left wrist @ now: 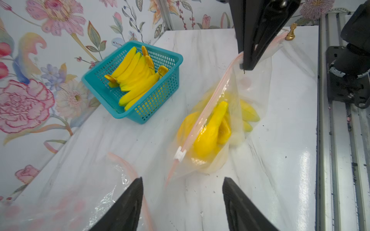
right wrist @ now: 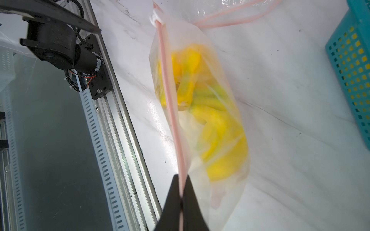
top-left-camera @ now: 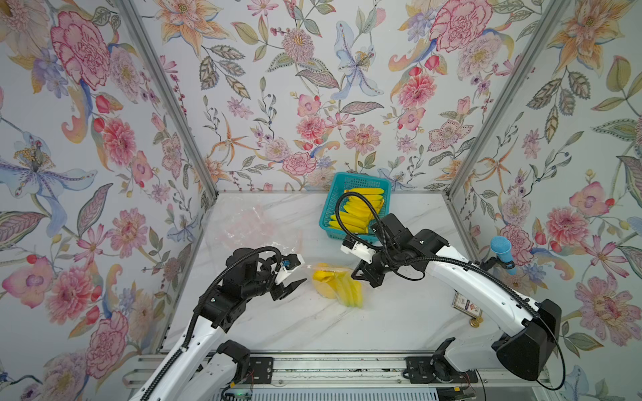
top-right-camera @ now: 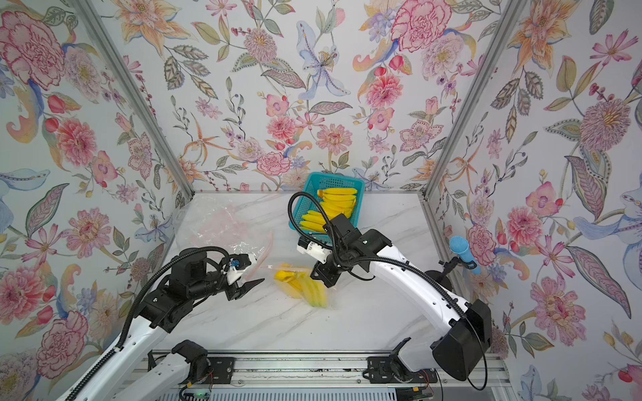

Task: Open the zip-top bag and take out the banana
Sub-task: Pick up the zipper food storage bag at the center of the board.

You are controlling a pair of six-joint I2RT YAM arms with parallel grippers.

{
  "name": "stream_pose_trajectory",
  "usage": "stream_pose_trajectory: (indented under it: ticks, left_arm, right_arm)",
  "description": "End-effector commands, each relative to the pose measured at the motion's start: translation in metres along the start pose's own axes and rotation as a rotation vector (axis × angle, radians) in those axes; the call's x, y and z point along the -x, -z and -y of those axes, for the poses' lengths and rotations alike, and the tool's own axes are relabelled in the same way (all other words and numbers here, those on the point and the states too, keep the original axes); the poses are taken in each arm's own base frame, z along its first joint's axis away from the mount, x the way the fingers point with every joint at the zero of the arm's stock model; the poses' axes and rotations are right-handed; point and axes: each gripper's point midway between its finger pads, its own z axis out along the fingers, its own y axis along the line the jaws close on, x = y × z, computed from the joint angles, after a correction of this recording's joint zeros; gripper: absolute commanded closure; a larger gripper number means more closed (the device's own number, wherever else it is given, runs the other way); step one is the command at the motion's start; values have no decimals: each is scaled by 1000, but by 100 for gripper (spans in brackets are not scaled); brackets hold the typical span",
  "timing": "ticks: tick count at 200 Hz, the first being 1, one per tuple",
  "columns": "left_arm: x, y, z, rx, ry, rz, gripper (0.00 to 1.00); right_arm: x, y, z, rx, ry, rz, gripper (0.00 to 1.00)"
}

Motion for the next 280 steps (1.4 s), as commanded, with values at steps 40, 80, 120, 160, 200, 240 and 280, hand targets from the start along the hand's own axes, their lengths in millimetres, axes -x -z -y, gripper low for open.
stream_pose_trajectory:
  ticks: [40, 80, 120, 160, 200, 240, 280]
  left_arm:
    - [-9, -8, -7, -2, -142, -74, 59]
    - [-8, -15, -13, 6, -149, -81, 60]
    - [-9, -21, -20, 32, -132, -73, 61]
    - [-8, -26, -26, 57, -119, -58, 63]
    - [-4, -27, -29, 62, -121, -51, 61]
    - [-9, -34, -17, -27, -103, -65, 61]
    - [-14, -35, -13, -40, -96, -77, 68]
  right_arm:
    - [2, 6, -6, 19, 28, 11, 100]
    - [2, 8, -7, 16, 29, 16, 100]
    - [0, 10, -8, 13, 31, 21, 100]
    - [-3, 10, -10, 17, 25, 20, 100]
    - [-5, 11, -11, 17, 25, 20, 100]
    - [-9, 11, -10, 14, 25, 19, 100]
    - [-10, 11, -10, 15, 26, 20, 100]
